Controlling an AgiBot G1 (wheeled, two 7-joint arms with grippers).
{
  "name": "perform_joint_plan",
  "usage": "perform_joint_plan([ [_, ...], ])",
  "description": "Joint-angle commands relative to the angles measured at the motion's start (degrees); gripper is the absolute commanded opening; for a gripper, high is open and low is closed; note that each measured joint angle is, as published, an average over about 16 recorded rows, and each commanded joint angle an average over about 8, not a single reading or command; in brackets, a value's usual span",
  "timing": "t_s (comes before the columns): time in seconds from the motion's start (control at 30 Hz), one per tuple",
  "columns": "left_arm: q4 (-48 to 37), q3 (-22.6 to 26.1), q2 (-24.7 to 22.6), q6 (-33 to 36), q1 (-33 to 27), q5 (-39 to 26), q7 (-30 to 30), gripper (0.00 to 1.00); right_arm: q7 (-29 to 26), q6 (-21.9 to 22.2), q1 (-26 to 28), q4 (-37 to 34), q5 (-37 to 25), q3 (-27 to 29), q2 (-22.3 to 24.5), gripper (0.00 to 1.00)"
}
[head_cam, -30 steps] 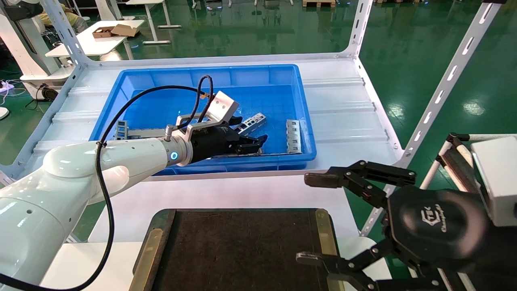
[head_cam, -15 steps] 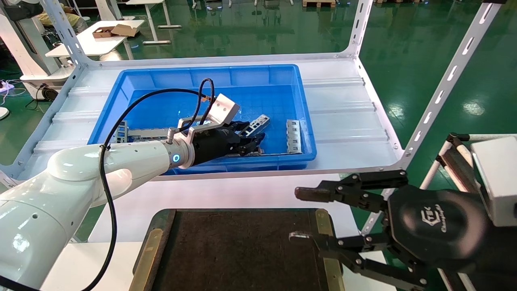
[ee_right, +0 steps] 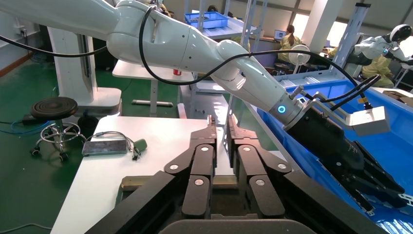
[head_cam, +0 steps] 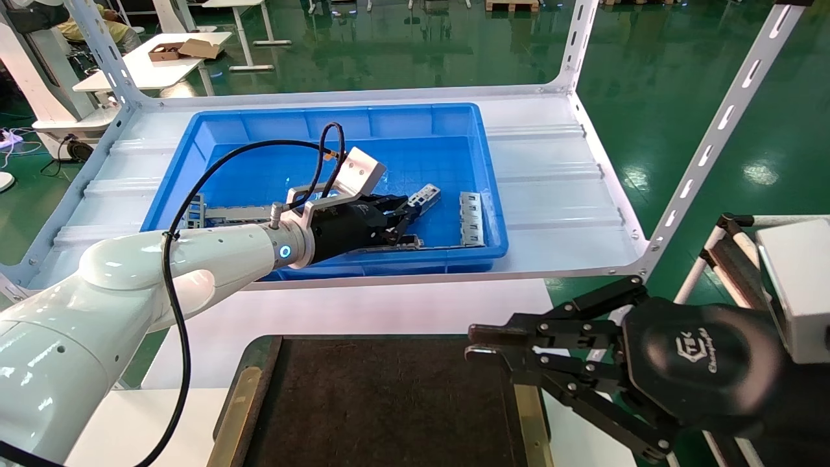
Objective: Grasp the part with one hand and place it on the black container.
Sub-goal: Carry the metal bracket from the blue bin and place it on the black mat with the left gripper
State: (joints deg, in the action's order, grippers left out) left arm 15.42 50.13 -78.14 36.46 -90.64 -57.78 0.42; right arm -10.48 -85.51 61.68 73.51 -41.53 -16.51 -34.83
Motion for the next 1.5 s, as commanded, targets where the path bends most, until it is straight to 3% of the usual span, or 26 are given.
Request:
perform_joint_plan([
  [0.03,0.03,0.46,0.00,-0.18,-0.02,0.53,0.07,0.00,0.00,0.00,0.00,0.00,0.01,-0.01,0.00,0.00],
  [0.6,0.67,-0.40,0.32,-0.62,-2.32,9.86,2.76,0.00,0.04,0.03,0.02,0.00,0.05,-0.07,0.03,0.00],
  [0.9,0.88,-3.93,2.33,8.67,-3.52,16.61,6.80,0.00,0.05,0.05,0.02,0.00,0.07,-0.10,0.04,0.00],
  [1.23,6.62,-6.63,9.44,25.32,1.87,21.92,7.15,0.00,0.07,0.06,0.03,0.00,0.10,-0.14,0.06,0.00],
  [1.5,23.87,-7.15,19.17,29.76,11.64,24.71,2.32,0.00,0.08,0.07,0.04,0.00,0.12,-0.17,0.07,0.00],
])
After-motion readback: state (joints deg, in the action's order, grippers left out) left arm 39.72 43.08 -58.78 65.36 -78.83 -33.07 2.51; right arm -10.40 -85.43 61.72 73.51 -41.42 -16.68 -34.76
